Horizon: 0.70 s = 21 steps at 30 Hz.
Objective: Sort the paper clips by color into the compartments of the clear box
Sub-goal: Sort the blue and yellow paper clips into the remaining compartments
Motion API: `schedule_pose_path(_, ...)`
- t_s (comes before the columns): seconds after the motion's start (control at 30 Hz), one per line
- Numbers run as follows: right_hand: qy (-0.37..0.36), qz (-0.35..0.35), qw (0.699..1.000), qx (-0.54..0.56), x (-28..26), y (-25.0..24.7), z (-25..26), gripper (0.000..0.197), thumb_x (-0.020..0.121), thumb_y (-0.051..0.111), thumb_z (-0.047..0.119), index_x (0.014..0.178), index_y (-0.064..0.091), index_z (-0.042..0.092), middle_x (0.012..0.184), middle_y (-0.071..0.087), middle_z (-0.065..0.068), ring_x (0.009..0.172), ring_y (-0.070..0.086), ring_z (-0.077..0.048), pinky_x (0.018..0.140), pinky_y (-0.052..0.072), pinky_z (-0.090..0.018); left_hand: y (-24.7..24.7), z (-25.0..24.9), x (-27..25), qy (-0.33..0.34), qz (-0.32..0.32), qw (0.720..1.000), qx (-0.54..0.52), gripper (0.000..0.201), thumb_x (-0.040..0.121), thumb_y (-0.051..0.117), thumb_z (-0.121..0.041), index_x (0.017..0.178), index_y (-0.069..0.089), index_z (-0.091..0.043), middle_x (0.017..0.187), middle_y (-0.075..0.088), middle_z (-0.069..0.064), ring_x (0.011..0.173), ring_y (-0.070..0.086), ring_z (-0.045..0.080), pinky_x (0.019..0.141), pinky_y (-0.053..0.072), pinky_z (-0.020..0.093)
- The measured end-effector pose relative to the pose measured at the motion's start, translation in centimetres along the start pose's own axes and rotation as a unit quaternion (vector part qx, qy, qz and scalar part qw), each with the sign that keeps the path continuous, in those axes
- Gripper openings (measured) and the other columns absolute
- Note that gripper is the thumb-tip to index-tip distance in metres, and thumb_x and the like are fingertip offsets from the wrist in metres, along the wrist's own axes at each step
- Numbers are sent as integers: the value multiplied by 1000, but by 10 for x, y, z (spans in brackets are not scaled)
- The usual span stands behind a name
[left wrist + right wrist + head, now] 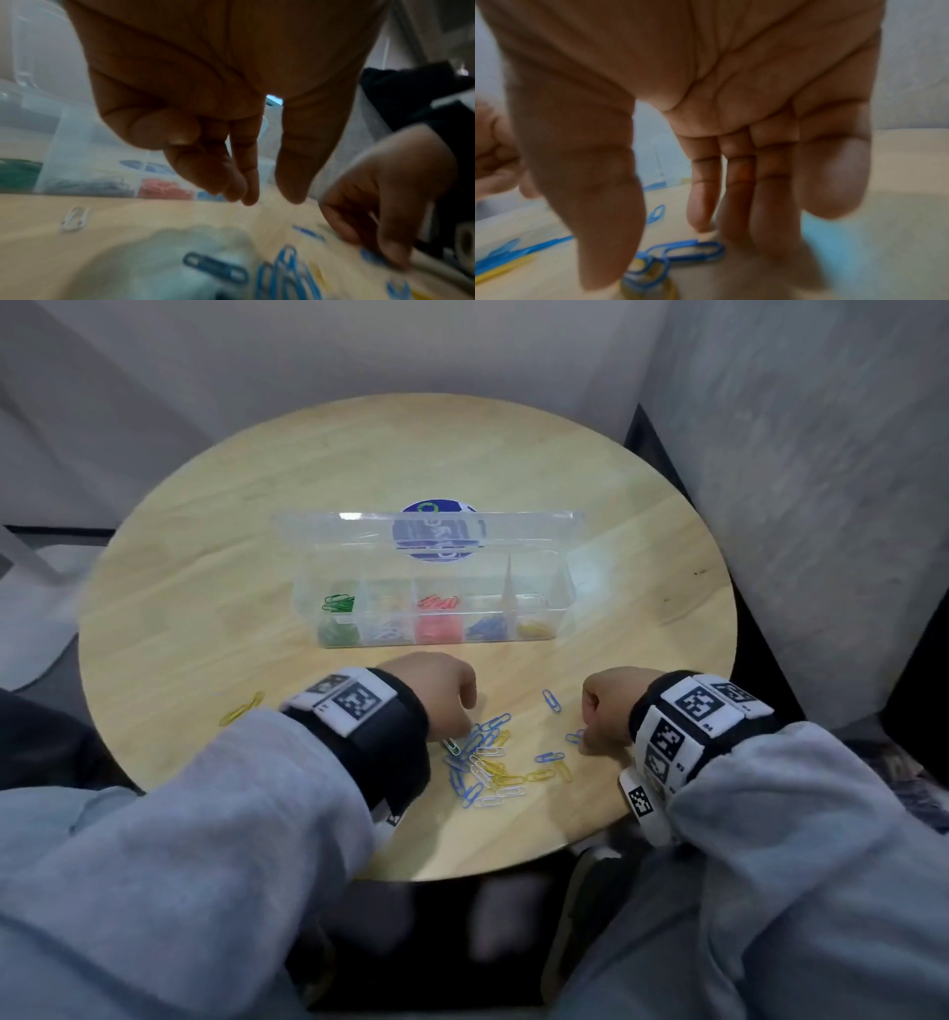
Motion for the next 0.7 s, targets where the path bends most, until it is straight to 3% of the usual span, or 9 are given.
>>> schedule_pose_path(0.17,0,5,1000,-29,11,8,6,21,77,63,36,83,62,16,90,68,-5,83,64,-24,74,50,-28,11,-4,-1,-26,20,998,51,29,76,65,-25,105,59,-24,93,56,-4,86,52,18,68,37,24)
schedule_pose_path(0.3,-8,8,1000,-27,17,8,8,21,77,65,28,90,69,12,86,65,-6,81,63,-23,71,48,-25,17,-7,3,-31,29,998,55,31,76,67,-25,106,59,-21,93,58,-3,87,54,20,68,38,26)
schedule_pose_path(0.43,-28,4,1000,-2,17,5,8,10,79,64,21,86,64,14,86,61,-6,78,56,-21,69,43,-25,20,-12,6,-25,16,998,51,25,80,65,-24,104,62,-19,107,65,2,98,59,23,69,38,26)
schedule_pose_path(0.53,-41,-10,998,48,15,-1,6,17,77,66,15,92,68,7,89,65,-9,78,58,-23,70,46,-28,21,-13,8,-24,15,999,46,23,81,64,-23,103,67,-16,107,67,4,101,61,24,70,41,26)
schedule_pose_path(0.7,-52,-30,995,77,13,-7,5,7,77,64,10,82,59,12,81,60,-8,74,55,-23,68,45,-28,24,-12,12,-27,22,998,44,22,83,59,-15,102,69,-13,107,68,6,101,62,26,70,42,25)
Point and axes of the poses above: each hand's wrist, its own x-axis towards the middle knuckle, its own y-axis out of the palm, z = x × y, the point moved 2 cm from there along x, towards the middle knuckle
